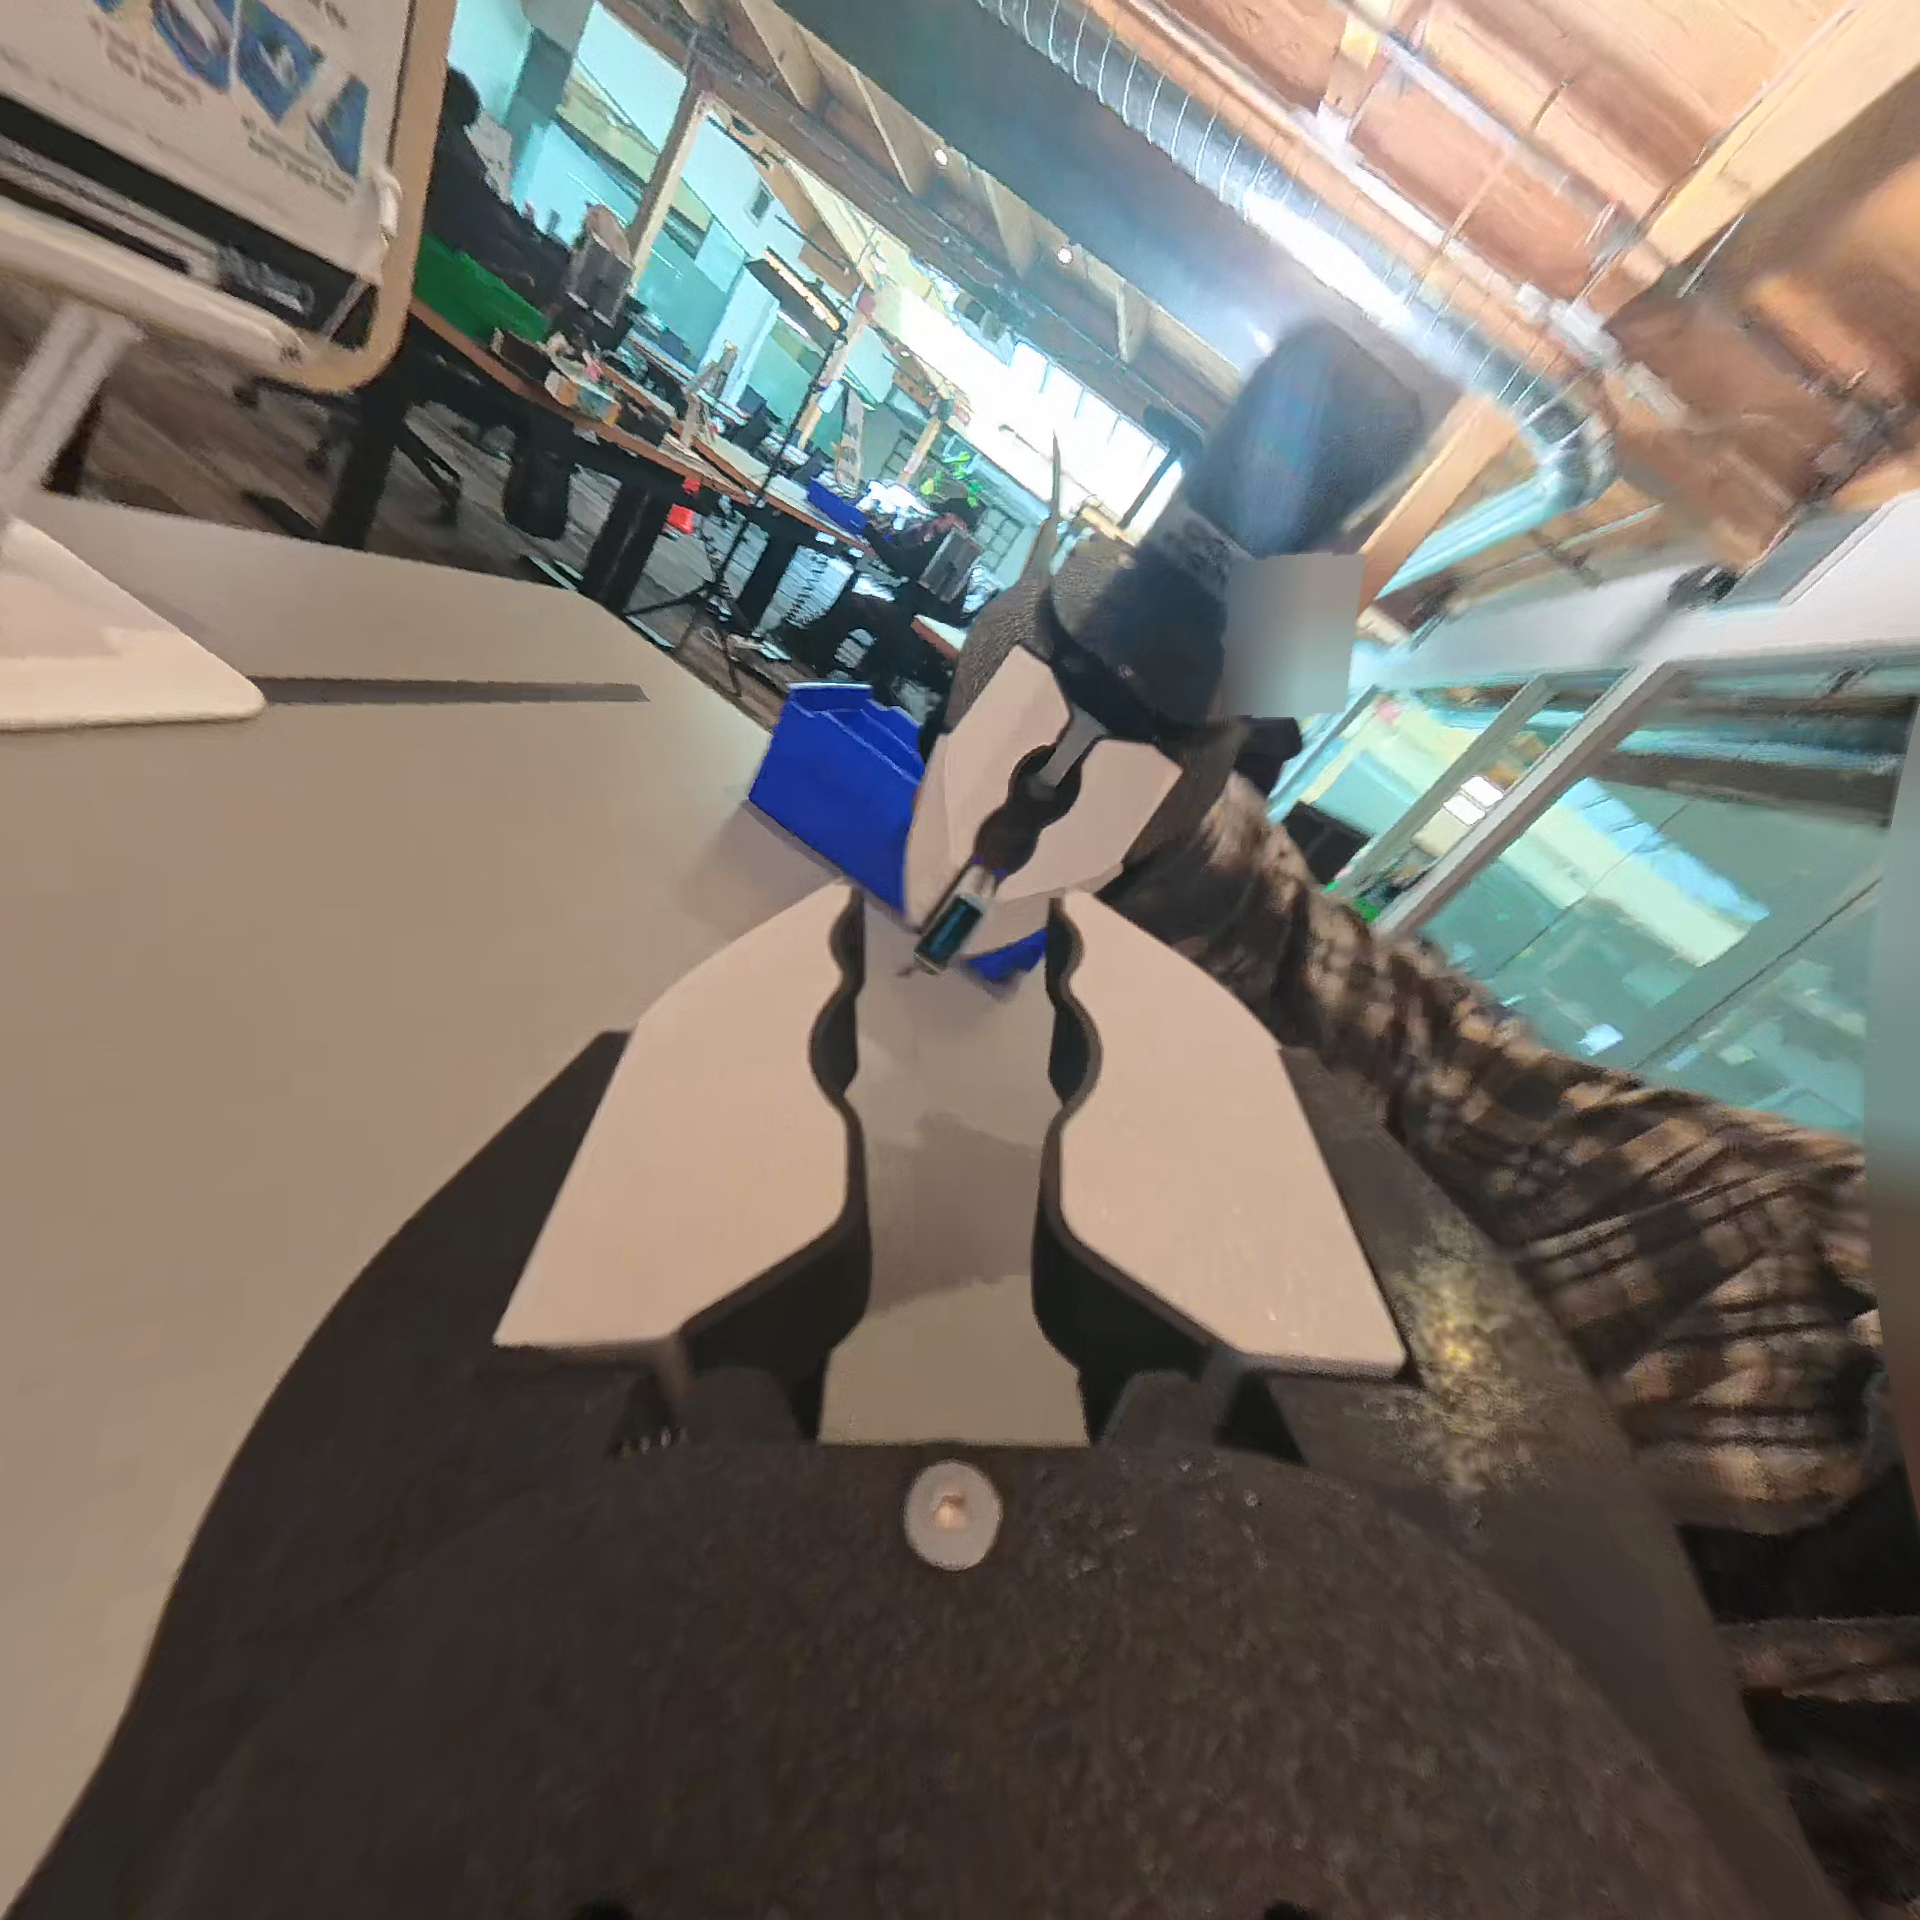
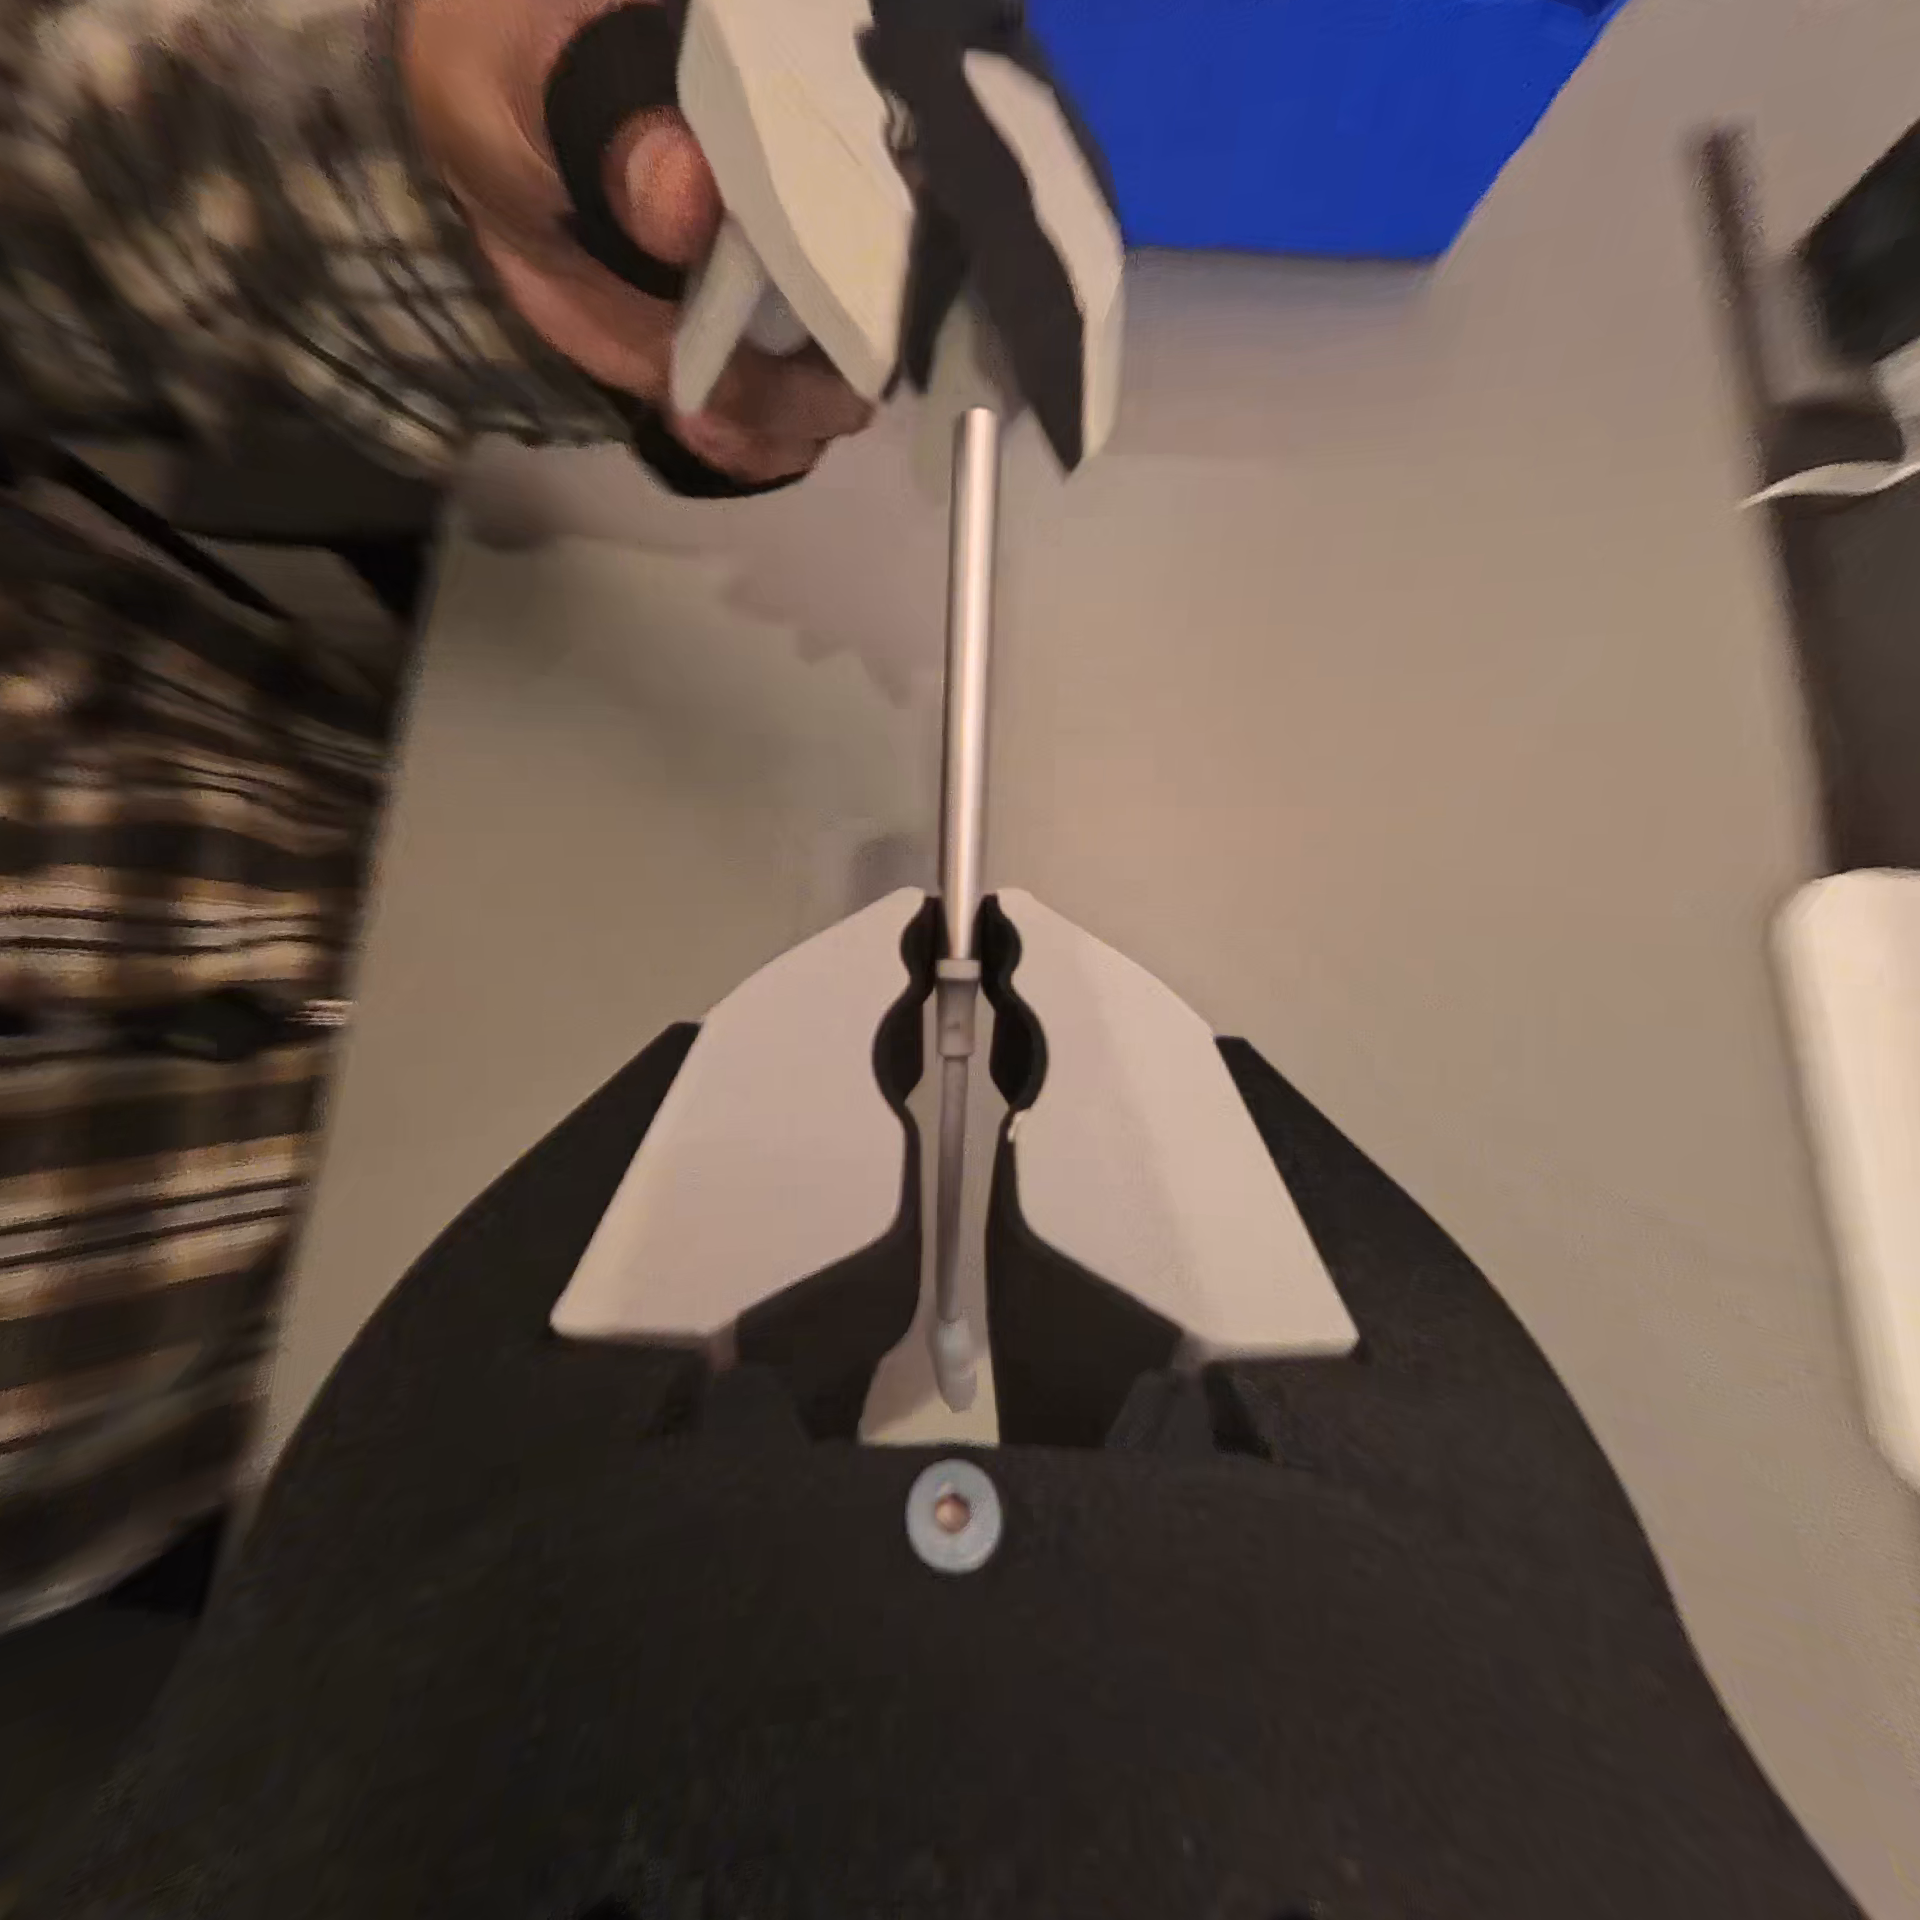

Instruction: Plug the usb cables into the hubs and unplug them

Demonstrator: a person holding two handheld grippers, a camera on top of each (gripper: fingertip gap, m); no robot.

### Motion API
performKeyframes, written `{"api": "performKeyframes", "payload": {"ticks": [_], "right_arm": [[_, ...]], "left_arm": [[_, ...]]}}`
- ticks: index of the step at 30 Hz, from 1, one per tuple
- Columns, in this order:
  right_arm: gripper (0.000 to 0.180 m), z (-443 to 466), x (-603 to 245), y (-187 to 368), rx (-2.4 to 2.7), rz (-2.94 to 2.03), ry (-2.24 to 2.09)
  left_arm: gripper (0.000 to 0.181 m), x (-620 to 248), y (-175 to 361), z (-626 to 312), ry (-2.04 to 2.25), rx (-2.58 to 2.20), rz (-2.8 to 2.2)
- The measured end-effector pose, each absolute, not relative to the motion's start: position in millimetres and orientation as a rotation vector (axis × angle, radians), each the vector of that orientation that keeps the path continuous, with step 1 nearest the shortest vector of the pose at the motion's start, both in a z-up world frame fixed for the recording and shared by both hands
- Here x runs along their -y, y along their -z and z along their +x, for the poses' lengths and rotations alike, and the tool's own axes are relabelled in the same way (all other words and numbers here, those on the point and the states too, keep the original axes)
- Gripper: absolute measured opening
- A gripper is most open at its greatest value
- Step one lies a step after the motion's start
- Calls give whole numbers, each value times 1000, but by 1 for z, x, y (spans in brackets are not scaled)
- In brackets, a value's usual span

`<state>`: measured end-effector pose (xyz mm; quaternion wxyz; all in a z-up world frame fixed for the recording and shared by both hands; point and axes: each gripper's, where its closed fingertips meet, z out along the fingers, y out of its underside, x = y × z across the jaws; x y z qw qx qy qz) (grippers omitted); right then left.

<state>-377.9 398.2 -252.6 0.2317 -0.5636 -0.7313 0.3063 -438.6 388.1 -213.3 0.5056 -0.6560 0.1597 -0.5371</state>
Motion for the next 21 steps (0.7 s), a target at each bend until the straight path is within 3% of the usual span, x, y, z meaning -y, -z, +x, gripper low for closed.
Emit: {"api": "performKeyframes", "payload": {"ticks": [1,10,21], "right_arm": [[7,-373,-394,255,2009,-1630,-962],[6,-341,-374,263,1712,-2225,-2075],[7,-343,-377,284,1742,-2420,-2162]], "left_arm": [[36,-388,214,-442,1210,-433,-1576],[38,-384,236,-434,790,-1001,-1504],[31,-392,278,-397,675,-1336,-1539]]}}
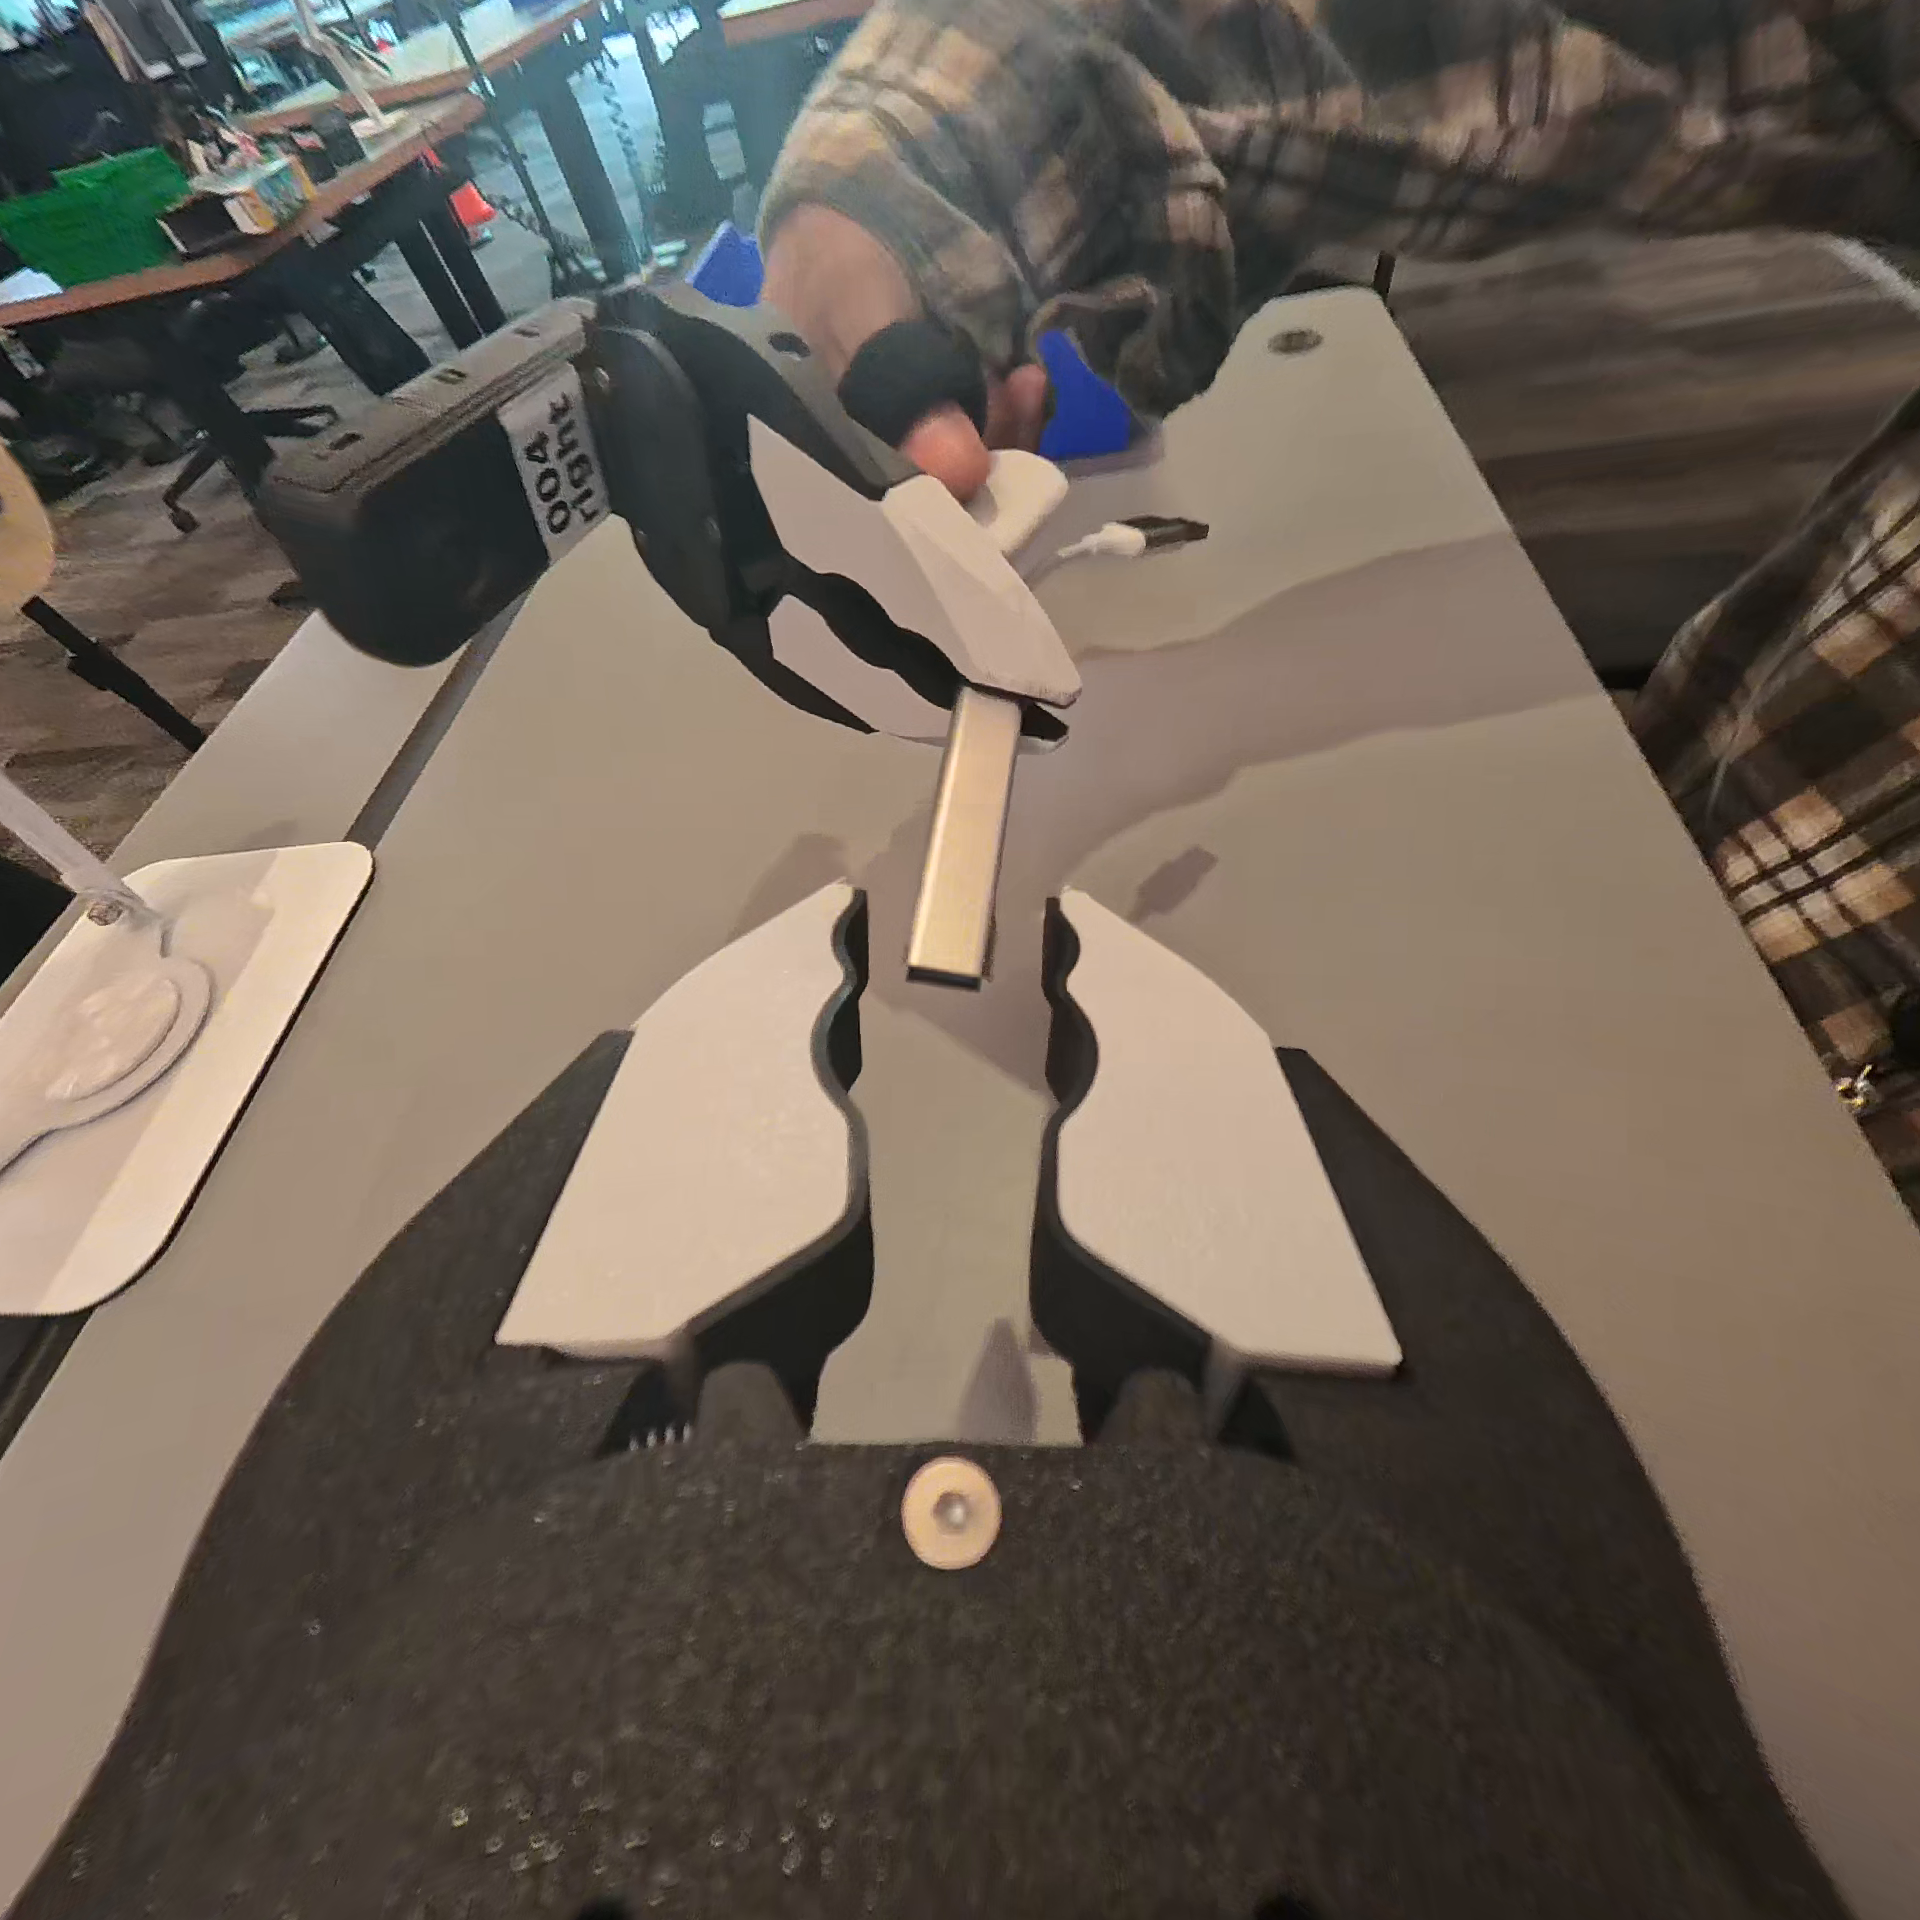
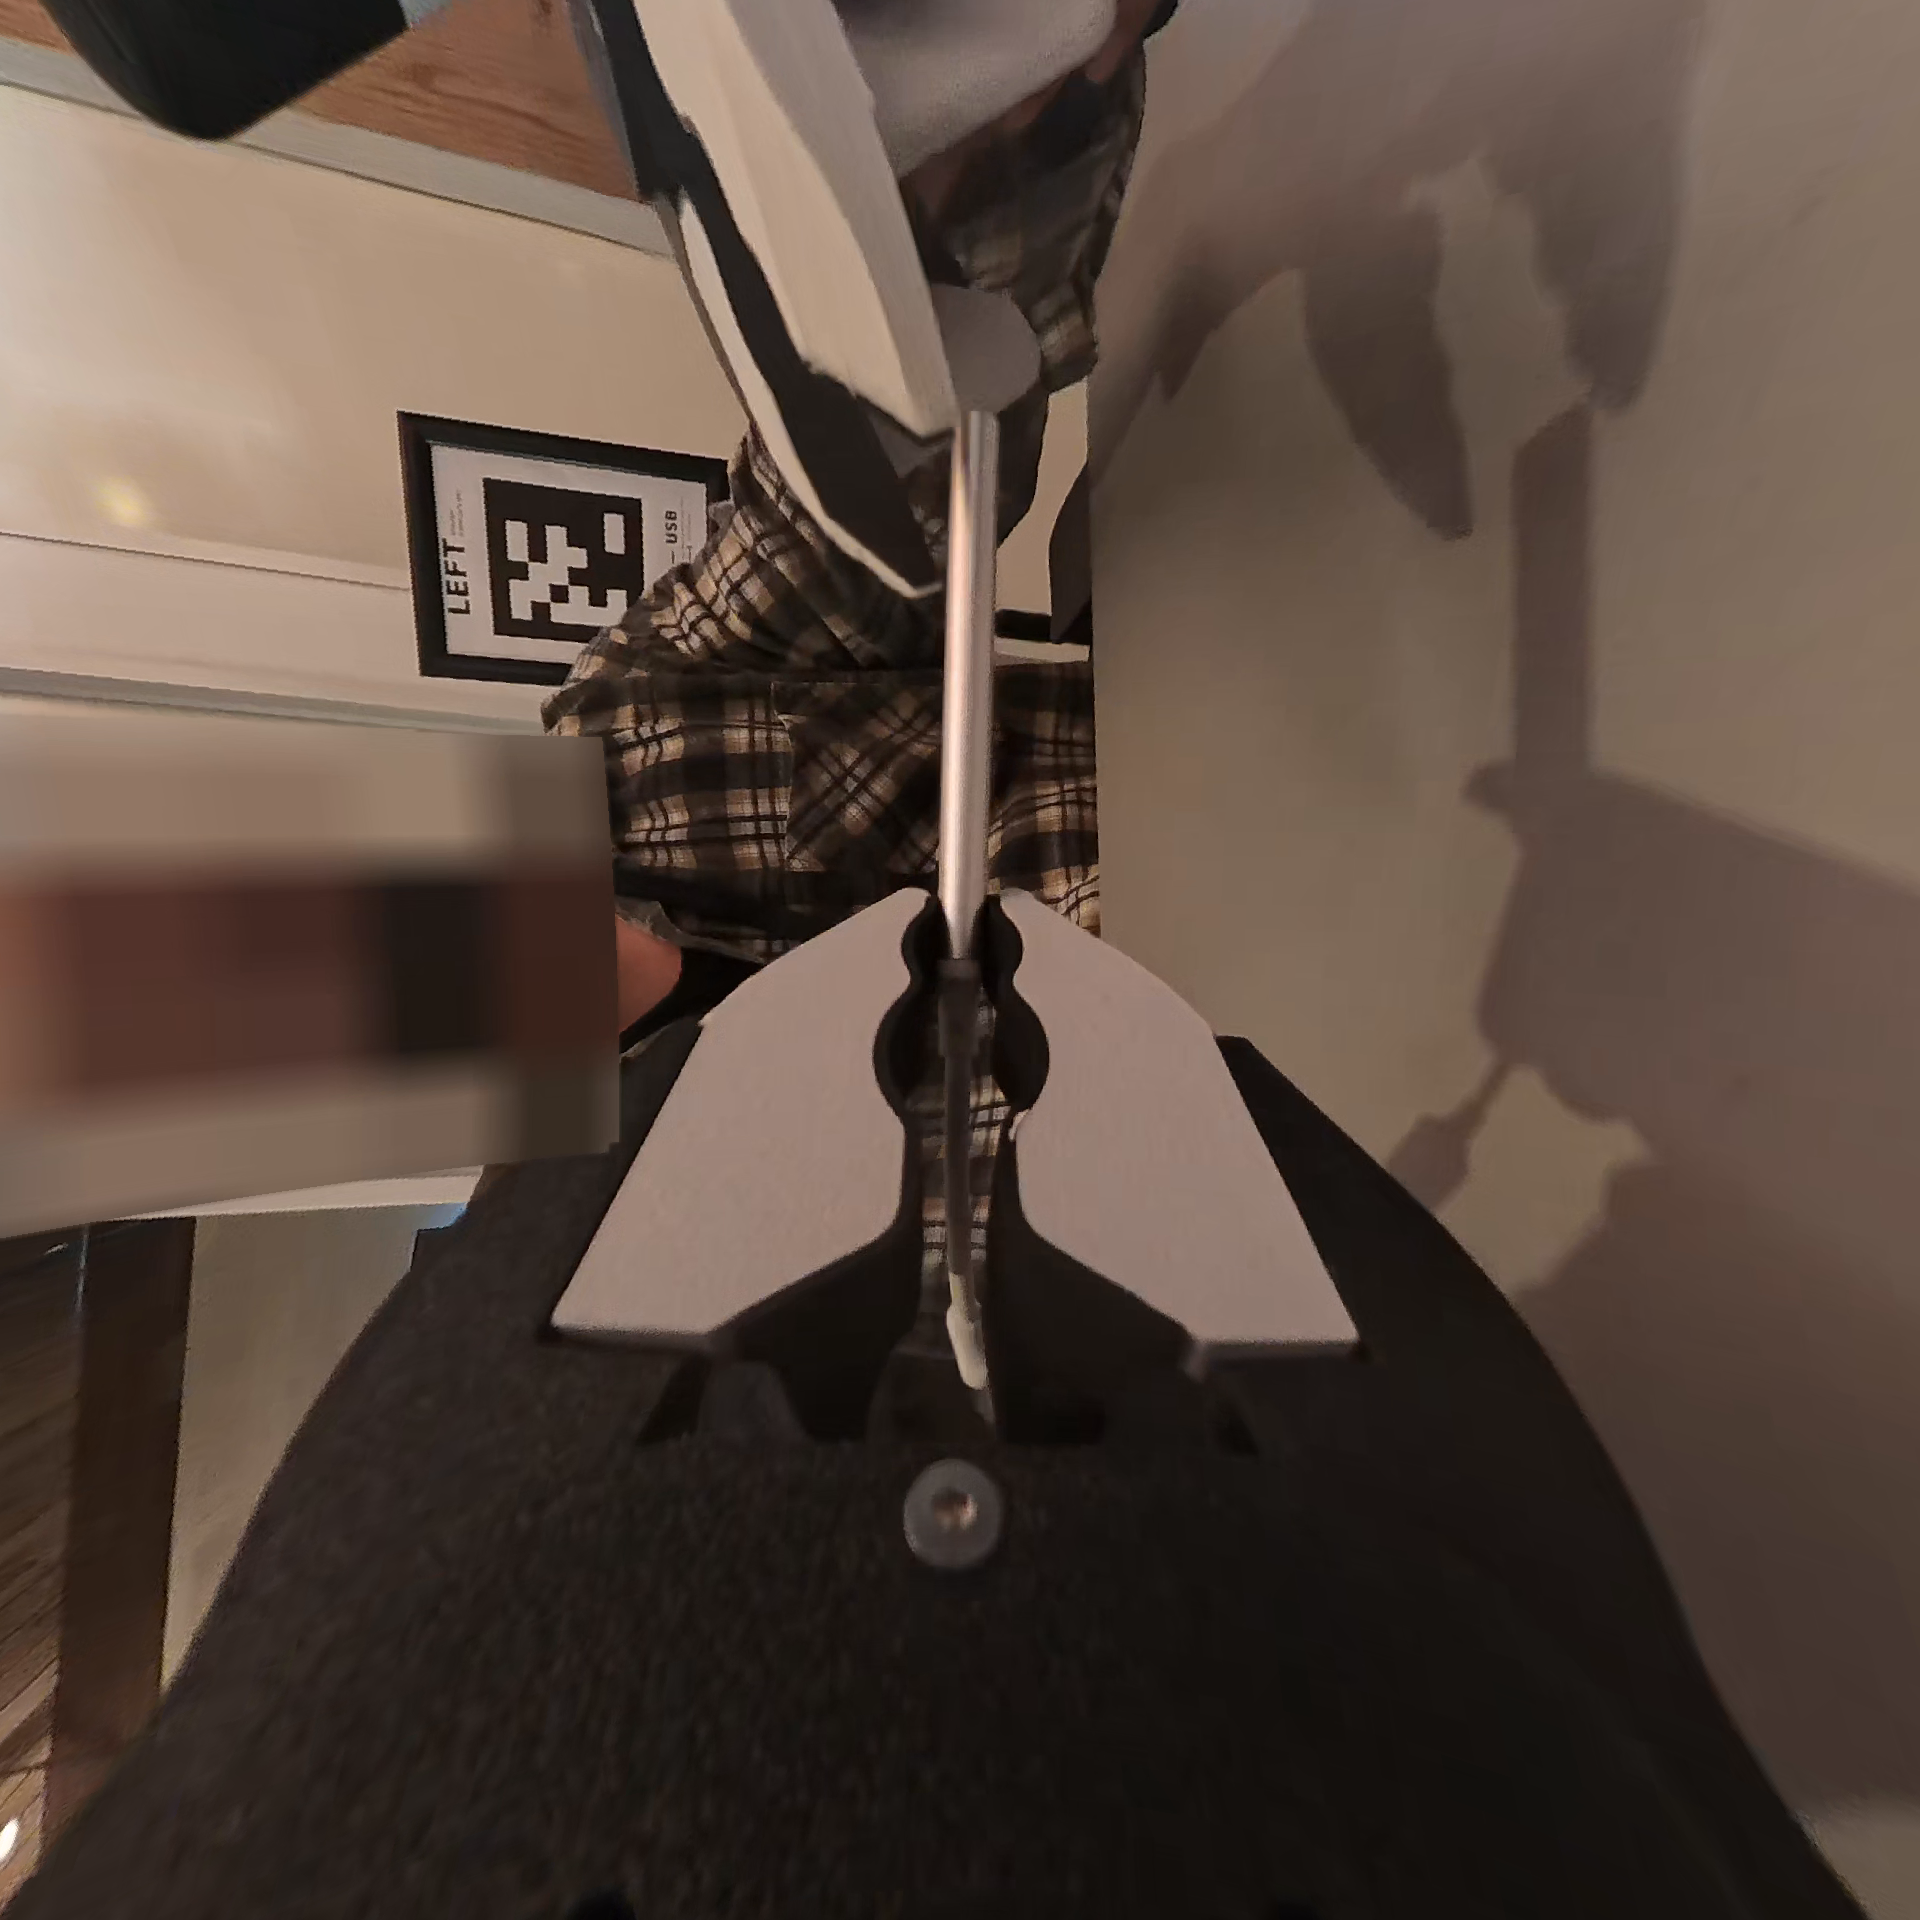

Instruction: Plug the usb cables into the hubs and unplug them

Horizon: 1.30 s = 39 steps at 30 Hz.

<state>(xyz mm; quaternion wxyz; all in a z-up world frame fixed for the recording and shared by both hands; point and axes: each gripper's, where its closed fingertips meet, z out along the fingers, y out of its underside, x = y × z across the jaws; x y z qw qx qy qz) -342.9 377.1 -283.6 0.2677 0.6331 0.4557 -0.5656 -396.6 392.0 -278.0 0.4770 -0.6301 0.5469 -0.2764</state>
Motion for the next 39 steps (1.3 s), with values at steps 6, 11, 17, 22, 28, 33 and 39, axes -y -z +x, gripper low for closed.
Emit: {"api": "performKeyframes", "payload": {"ticks": [6,11,17,22,28,33,39], "right_arm": [[6,-347,-371,281,-1248,1637,1542],[6,-345,-372,279,-1243,1595,1586],[10,-348,-385,281,-1345,1640,1688],[50,-345,-393,286,-1704,1692,1836],[53,-336,-431,270,-2367,2027,2135],[50,-334,-432,302,-2619,2130,1927],[49,-343,-421,338,-2687,2018,1636]], "left_arm": [[21,-391,286,-387,620,-1407,-1543],[18,-393,285,-384,594,-1388,-1536],[18,-402,286,-384,667,-1264,-1579],[17,-410,290,-388,742,-1147,-1626],[17,-414,292,-394,881,-1001,-1625],[17,-418,303,-383,973,-949,-1589],[17,-419,309,-374,991,-952,-1581]]}}
